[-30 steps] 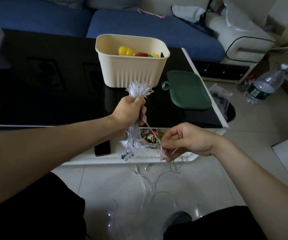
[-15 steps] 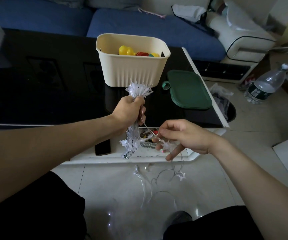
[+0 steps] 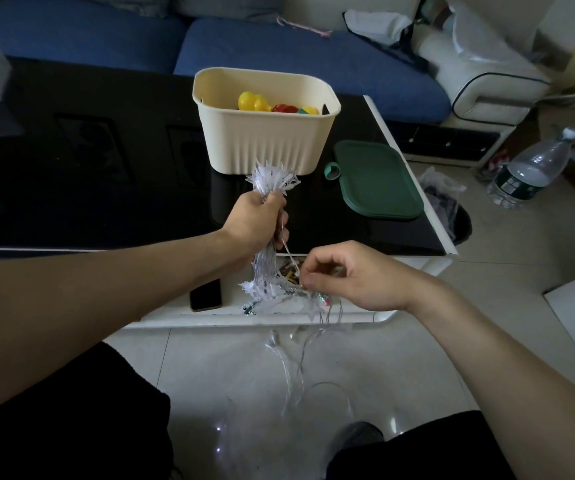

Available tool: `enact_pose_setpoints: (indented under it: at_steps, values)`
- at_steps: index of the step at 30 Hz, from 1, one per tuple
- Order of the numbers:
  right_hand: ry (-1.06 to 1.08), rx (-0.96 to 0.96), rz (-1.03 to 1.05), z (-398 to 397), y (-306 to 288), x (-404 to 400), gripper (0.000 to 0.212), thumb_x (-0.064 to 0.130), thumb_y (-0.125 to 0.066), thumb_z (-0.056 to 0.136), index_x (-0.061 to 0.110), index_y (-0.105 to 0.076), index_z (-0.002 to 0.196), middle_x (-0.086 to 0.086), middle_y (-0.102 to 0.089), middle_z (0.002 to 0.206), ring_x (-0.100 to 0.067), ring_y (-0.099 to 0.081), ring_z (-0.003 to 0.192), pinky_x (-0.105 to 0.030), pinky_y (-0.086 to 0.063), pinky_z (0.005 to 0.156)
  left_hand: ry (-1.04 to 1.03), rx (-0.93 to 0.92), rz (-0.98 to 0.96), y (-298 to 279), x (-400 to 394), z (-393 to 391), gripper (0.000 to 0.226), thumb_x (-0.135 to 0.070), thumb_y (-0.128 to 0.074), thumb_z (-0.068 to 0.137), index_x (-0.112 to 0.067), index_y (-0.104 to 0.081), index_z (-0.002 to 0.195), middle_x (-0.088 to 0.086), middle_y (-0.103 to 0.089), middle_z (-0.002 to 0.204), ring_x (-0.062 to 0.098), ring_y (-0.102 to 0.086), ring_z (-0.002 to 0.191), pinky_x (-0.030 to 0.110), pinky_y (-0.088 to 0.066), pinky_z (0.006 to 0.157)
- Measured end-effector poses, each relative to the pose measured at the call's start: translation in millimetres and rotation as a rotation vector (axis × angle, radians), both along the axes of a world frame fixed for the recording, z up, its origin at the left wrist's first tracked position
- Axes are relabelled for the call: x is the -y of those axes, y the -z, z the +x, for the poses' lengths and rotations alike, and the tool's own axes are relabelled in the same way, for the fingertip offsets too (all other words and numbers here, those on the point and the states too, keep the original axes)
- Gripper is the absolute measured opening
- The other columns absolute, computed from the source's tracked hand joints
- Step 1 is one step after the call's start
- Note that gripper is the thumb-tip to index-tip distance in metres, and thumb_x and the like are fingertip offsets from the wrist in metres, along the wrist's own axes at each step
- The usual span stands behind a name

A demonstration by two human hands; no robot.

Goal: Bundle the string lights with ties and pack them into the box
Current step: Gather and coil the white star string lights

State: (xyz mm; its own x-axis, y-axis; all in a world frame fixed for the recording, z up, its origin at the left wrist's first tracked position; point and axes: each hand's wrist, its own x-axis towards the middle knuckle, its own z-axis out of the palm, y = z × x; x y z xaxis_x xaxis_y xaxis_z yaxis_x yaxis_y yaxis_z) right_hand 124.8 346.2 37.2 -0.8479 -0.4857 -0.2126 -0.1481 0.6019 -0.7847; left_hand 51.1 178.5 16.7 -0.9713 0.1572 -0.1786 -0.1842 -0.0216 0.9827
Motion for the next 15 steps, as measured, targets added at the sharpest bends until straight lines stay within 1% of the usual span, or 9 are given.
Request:
enact_pose_setpoints:
  at_steps: [2, 4, 5, 7, 10, 12, 15]
  values:
    - [-0.042, 0.015, 0.018, 1.1, -0.6, 0.2, 0.011, 0.022, -0.065, 0.097, 0.030, -0.068, 0.091, 0.001, -0.071, 0.093, -0.007, -0.062, 0.078, -0.028, -0.053, 0.075, -0.014, -0.001, -0.002, -0.9, -0.1, -0.1, 0.028, -0.014, -0.039, 0.104, -0.010, -0.046, 0.077, 0.005, -0.047, 0.056, 0.018, -0.045, 0.039, 0.026, -0.040, 0.042]
    - [-0.073, 0.023, 0.030, 1.3, -0.6, -0.2, 0.011, 0.024, -0.066, 0.096, 0.033, -0.069, 0.092, 0.001, -0.071, 0.096, -0.016, -0.065, 0.085, -0.034, -0.054, 0.080, -0.009, 0.005, -0.006, -0.5, -0.4, 0.7, 0.028, -0.014, -0.039, 0.104, -0.009, -0.047, 0.077, 0.006, -0.048, 0.058, 0.019, -0.046, 0.040, 0.026, -0.040, 0.042]
    - [-0.083, 0.022, 0.029, 1.3, -0.9, -0.4, 0.011, 0.024, -0.067, 0.096, 0.034, -0.069, 0.092, 0.004, -0.069, 0.096, -0.016, -0.065, 0.087, -0.034, -0.054, 0.082, -0.006, 0.010, -0.007, 0.2, -0.8, 1.2, 0.028, -0.014, -0.040, 0.104, -0.010, -0.047, 0.077, 0.006, -0.048, 0.058, 0.019, -0.046, 0.040, 0.027, -0.040, 0.043]
    - [-0.101, 0.021, 0.032, 1.6, -1.7, 0.0, 0.013, 0.024, -0.068, 0.095, 0.036, -0.069, 0.091, 0.009, -0.065, 0.096, -0.012, -0.064, 0.089, -0.031, -0.055, 0.084, -0.011, 0.028, -0.008, 1.7, -0.8, 1.2, 0.028, -0.015, -0.040, 0.104, -0.010, -0.047, 0.077, 0.006, -0.047, 0.059, 0.018, -0.045, 0.041, 0.027, -0.040, 0.043]
    - [-0.137, 0.080, 0.021, 2.9, -1.8, 2.1, 0.013, 0.020, -0.067, 0.096, 0.033, -0.069, 0.094, 0.016, -0.069, 0.093, -0.004, -0.066, 0.088, -0.022, -0.054, 0.081, -0.035, 0.047, 0.007, 2.2, 1.2, -1.3, 0.027, -0.015, -0.040, 0.104, -0.010, -0.047, 0.078, 0.006, -0.045, 0.059, 0.020, -0.043, 0.043, 0.026, -0.040, 0.042]
    - [-0.162, 0.126, 0.037, 3.8, -1.4, 3.0, 0.010, 0.020, -0.067, 0.096, 0.030, -0.070, 0.096, 0.019, -0.070, 0.093, -0.004, -0.067, 0.089, -0.023, -0.054, 0.084, -0.051, 0.049, 0.007, 2.6, 3.3, -4.0, 0.026, -0.015, -0.041, 0.104, -0.010, -0.048, 0.079, 0.006, -0.045, 0.059, 0.021, -0.042, 0.044, 0.025, -0.041, 0.041]
    - [-0.218, 0.181, 0.071, 4.8, -2.2, 4.0, 0.009, 0.020, -0.068, 0.095, 0.030, -0.071, 0.094, 0.016, -0.072, 0.095, -0.011, -0.069, 0.095, -0.031, -0.054, 0.091, -0.061, 0.057, 0.002, 3.9, 6.1, -6.7, 0.025, -0.018, -0.042, 0.104, -0.010, -0.048, 0.081, 0.004, -0.047, 0.058, 0.021, -0.044, 0.043, 0.027, -0.041, 0.043]
